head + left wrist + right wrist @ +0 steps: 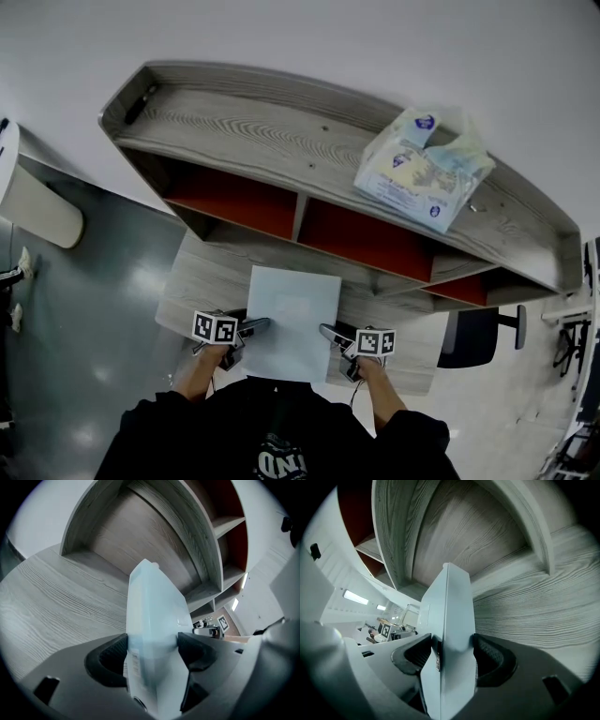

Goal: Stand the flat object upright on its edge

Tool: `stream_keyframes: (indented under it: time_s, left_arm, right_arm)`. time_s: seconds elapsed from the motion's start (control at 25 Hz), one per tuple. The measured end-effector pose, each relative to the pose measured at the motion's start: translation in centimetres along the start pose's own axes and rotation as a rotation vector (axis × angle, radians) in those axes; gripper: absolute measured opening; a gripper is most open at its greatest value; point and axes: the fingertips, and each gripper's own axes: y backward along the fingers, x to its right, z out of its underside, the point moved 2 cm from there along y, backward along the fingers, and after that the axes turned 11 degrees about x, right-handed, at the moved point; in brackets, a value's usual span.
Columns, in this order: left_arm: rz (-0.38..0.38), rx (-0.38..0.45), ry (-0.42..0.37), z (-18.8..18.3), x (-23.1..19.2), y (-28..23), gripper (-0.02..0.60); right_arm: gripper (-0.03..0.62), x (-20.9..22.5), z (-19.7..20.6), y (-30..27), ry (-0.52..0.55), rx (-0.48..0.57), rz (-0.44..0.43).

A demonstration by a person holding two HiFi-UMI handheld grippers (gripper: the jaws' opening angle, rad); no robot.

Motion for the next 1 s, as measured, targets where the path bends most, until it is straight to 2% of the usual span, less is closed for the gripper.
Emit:
stream_keyframes:
  time_s: [0.44,1.0]
  left_arm:
    - [0.072,0.029,-0.136,-3.4,2.8,0.1,0.337]
    - [0.13,0.033,-0.343,-6.4,5.8,0.4,0.334]
  right_arm:
    - [0.259,-2.3,-2.2,1.8,0.067,0.105,-0.006]
    - [0.259,-4.4,-3.7,3.7,0.212,0.164,0.009]
